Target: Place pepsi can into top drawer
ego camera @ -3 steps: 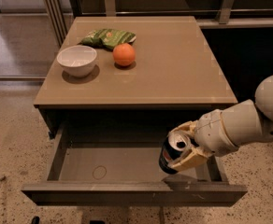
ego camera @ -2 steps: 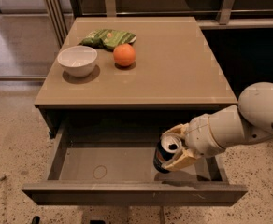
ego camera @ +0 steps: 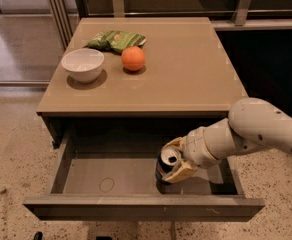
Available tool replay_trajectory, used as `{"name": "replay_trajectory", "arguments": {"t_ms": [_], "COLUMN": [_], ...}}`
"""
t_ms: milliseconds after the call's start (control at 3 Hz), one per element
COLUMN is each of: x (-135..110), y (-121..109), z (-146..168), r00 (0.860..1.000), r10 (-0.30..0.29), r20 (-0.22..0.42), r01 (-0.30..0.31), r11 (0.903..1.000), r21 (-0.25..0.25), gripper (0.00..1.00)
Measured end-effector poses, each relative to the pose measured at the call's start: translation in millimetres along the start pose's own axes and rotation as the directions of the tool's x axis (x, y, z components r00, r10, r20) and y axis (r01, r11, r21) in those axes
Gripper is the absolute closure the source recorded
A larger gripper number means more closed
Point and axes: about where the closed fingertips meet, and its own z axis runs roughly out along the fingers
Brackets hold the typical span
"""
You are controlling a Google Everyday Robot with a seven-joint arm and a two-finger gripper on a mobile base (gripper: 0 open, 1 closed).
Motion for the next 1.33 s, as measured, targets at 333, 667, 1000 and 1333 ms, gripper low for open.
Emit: {"name": "replay_trajectory", "arguments": {"t_ms": [333, 667, 1000, 1333], "x": [15.8, 28.0, 29.1, 29.1], "y": [-5.9, -10.7, -11.2, -11.2], "z": [21.9, 36.5, 38.2, 38.2], "r00": [0.999, 0.998, 0.998, 0.998], "r10": [0.019, 0.035, 0.036, 0.036], "r20": [-0.026, -0.050, -0.053, -0.053], "r01": [-0.019, -0.036, -0.037, -0.037], "r11": [0.9998, 0.9992, 0.9991, 0.9991], "r21": [-0.011, -0.017, -0.018, -0.018], "gripper": [1.00, 1.00, 0.77, 0.54]}}
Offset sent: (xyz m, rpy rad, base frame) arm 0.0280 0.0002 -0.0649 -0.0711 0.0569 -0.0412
